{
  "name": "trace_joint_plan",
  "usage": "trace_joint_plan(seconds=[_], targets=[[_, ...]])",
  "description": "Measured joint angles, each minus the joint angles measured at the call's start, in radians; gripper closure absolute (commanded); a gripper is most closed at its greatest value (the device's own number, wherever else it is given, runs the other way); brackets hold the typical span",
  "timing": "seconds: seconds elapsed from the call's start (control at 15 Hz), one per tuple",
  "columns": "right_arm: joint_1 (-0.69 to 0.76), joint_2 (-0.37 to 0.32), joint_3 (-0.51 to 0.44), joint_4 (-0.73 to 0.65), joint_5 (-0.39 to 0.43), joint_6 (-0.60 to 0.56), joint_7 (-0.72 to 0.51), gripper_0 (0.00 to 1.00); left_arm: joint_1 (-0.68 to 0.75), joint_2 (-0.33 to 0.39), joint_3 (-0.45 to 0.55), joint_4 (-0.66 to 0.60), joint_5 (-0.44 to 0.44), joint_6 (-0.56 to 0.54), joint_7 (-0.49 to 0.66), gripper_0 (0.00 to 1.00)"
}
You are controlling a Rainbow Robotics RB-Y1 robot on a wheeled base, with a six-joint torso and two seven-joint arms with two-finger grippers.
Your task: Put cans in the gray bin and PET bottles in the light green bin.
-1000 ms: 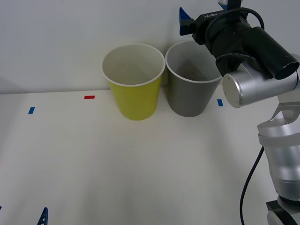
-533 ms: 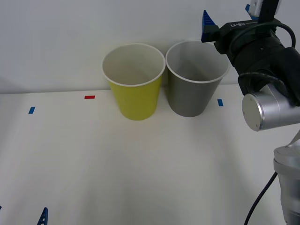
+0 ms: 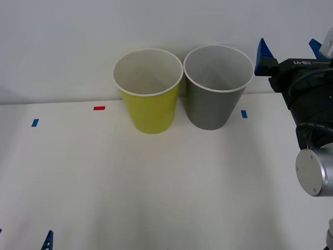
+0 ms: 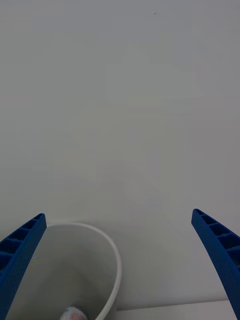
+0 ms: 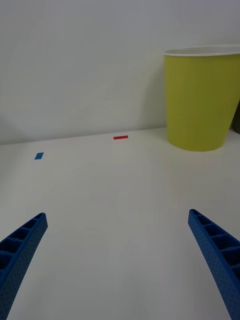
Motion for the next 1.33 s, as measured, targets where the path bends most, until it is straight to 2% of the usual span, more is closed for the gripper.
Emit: trace_joint_plan(seconds=[0.13, 0.47, 0.8, 1.33], targets=[[0.077, 0.022, -0.001, -0.026, -0.003, -0.040, -0.001, 0.00, 0.000, 0.000, 0.000, 0.000, 0.000, 0.000, 0.000, 0.03], [0.300, 0.009, 0.041, -0.036, -0.029, -0.266, -0.001, 0.00, 0.000, 0.000, 0.000, 0.000, 0.000, 0.000, 0.000, 0.03], [0.479, -0.024, 0.094, -0.035, -0.049, -0.460, -0.002, 0.00, 0.000, 0.000, 0.000, 0.000, 0.000, 0.000, 0.000, 0.03], [0.793, -0.115, 0.137, -0.036, -0.050, -0.764, -0.003, 0.00, 0.000, 0.000, 0.000, 0.000, 0.000, 0.000, 0.000, 0.03]])
